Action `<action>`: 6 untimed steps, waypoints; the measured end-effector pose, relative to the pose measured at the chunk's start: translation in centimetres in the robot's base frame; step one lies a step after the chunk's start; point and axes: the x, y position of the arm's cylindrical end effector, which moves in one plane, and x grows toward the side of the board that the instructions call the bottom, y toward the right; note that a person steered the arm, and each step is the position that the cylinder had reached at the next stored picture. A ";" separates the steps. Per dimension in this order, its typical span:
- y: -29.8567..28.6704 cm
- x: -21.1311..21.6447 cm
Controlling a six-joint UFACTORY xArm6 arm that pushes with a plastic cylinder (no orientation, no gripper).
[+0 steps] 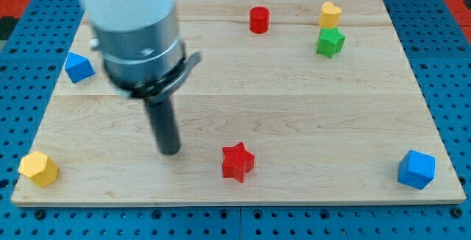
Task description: Push the yellow hexagon towards the center right
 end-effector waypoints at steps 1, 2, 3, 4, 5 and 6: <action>-4.7 3.0; -9.0 5.1; -10.8 6.6; -13.2 6.6; -18.7 6.5; -19.1 5.3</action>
